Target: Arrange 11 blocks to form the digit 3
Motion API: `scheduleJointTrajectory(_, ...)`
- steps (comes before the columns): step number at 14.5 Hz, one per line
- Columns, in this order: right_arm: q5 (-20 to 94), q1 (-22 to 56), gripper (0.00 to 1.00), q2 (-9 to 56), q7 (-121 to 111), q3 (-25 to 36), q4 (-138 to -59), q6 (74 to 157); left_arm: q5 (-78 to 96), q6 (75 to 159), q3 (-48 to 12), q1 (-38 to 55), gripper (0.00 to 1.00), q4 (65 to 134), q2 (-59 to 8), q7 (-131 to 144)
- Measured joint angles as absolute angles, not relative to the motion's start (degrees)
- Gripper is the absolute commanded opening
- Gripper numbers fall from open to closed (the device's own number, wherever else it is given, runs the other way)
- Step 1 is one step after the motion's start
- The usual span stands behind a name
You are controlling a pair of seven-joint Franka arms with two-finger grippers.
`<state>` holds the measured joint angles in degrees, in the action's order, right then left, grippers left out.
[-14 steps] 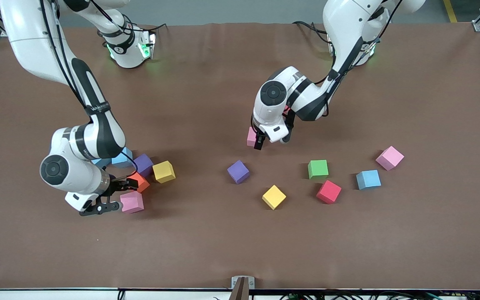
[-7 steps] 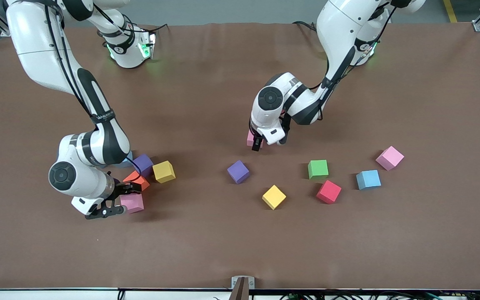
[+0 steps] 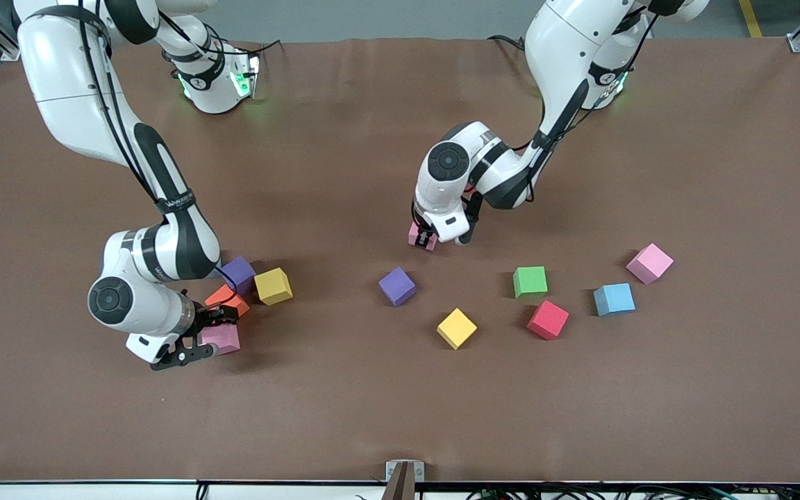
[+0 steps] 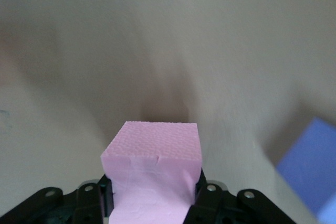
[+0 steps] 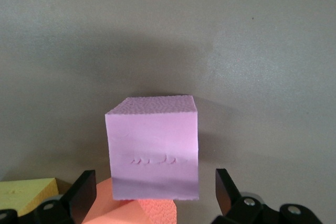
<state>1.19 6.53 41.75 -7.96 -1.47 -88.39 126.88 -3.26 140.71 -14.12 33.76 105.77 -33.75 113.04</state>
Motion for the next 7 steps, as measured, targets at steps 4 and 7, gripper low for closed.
scheduleJointTrajectory(4,1.2,6.9,1.0,42.8,-8.0,-1.5,-87.7,126.9,-3.4,135.3,-18.6,34.4,0.16,105.5,-30.9,95.2)
scheduleJointTrajectory(7,1.2,7.0,0.98,43.1,-8.0,-1.5,-87.6,127.0,-4.0,134.4,-22.0,34.9,0.17,105.7,-30.6,83.4)
